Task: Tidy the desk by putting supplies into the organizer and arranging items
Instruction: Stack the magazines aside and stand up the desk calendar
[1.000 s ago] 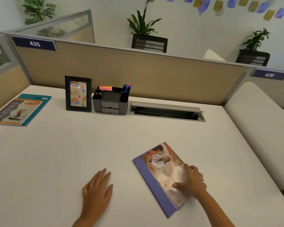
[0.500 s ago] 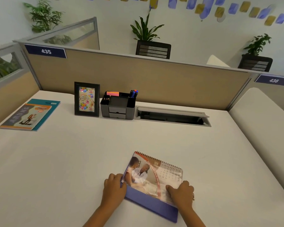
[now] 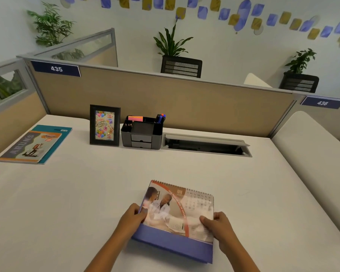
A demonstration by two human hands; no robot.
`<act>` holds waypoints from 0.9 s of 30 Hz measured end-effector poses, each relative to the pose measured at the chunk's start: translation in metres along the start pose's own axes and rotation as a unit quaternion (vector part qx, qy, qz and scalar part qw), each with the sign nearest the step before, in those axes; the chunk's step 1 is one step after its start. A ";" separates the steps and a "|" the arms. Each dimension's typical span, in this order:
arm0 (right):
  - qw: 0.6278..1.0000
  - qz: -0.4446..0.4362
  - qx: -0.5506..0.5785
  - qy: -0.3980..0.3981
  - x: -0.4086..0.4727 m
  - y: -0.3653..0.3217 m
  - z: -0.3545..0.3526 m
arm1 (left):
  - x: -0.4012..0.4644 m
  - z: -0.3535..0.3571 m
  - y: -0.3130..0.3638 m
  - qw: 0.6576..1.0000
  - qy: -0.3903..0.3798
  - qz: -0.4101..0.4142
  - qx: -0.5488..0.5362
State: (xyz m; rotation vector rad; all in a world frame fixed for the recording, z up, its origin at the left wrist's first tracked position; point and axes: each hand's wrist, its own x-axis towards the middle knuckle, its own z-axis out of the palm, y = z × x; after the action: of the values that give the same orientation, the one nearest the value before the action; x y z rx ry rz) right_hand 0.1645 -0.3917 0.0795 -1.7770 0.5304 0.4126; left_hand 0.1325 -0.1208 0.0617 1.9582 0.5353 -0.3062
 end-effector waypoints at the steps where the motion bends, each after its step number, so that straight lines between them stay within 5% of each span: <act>1: 1.000 -0.020 0.008 -0.006 -0.002 -0.005 -0.001 | 0.000 -0.007 0.002 1.000 0.001 0.018 -0.021; 12: 0.977 -0.210 -0.008 -0.024 -0.017 -0.039 0.015 | -0.007 -0.044 0.019 0.984 0.048 0.146 -0.086; 27: 0.973 -0.218 -0.054 -0.051 -0.020 -0.035 0.046 | 0.002 -0.064 -0.011 0.982 0.028 0.163 -0.094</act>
State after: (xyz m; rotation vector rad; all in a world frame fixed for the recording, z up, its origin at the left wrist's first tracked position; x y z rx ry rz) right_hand 0.1669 -0.3370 0.1068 -1.9021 0.0370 0.2242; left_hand 0.1277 -0.0590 0.0797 1.8371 0.2620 0.0066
